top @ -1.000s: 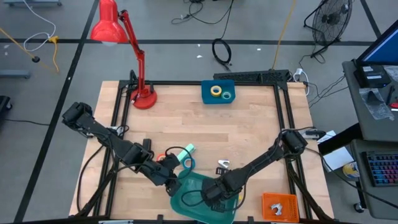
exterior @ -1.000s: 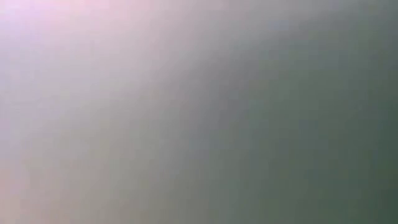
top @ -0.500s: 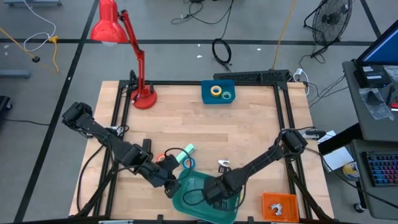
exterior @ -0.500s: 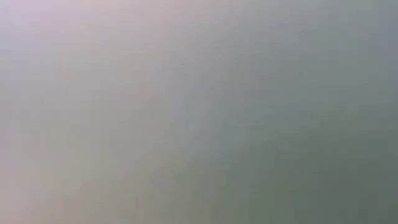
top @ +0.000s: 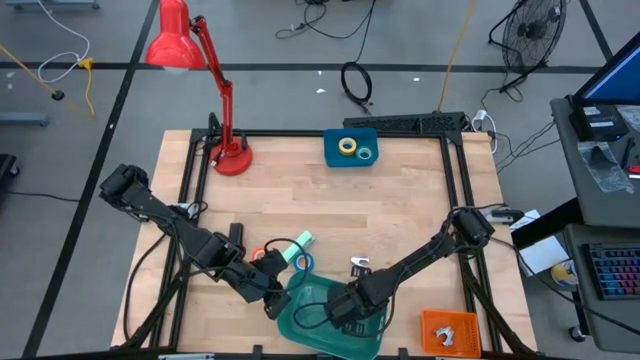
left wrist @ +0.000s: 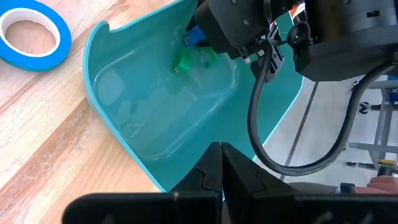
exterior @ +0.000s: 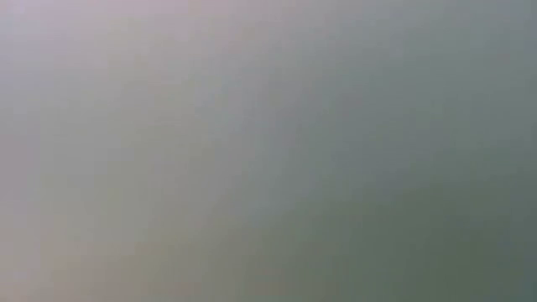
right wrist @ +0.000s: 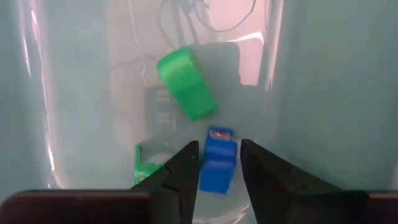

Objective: Pick and place Stapler, Stapler remover, tape
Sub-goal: Put the blue stapler into the green bin, then put the orange tape into the blue bin

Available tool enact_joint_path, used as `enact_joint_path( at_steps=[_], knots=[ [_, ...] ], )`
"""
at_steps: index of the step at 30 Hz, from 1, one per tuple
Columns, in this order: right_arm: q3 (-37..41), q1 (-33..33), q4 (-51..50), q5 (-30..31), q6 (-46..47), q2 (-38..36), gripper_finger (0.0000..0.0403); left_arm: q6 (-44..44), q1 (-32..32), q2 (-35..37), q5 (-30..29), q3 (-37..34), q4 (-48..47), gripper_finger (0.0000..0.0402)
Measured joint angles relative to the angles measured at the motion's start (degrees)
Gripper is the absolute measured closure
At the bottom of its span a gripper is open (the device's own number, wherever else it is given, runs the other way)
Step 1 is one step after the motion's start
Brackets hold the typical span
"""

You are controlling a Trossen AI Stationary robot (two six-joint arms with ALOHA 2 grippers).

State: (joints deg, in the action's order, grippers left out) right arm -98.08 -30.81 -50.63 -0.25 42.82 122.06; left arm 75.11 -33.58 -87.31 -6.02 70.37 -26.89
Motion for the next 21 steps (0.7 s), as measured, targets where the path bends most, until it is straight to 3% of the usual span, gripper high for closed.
enact_joint_path(
  at_steps=[10,21],
  knots=[
    [-0.01,0.45,-0.05,0.00,0.60,-0.63,0.0271,-0.28,0.00,0.00,-0.13,0.00,0.00,0.0402],
    [-0.01,4.16,4.73,3.47,0.46,-9.55,0.0271,-2.49,1.52,0.00,-1.13,0.00,0.21,0.0402]
  ],
)
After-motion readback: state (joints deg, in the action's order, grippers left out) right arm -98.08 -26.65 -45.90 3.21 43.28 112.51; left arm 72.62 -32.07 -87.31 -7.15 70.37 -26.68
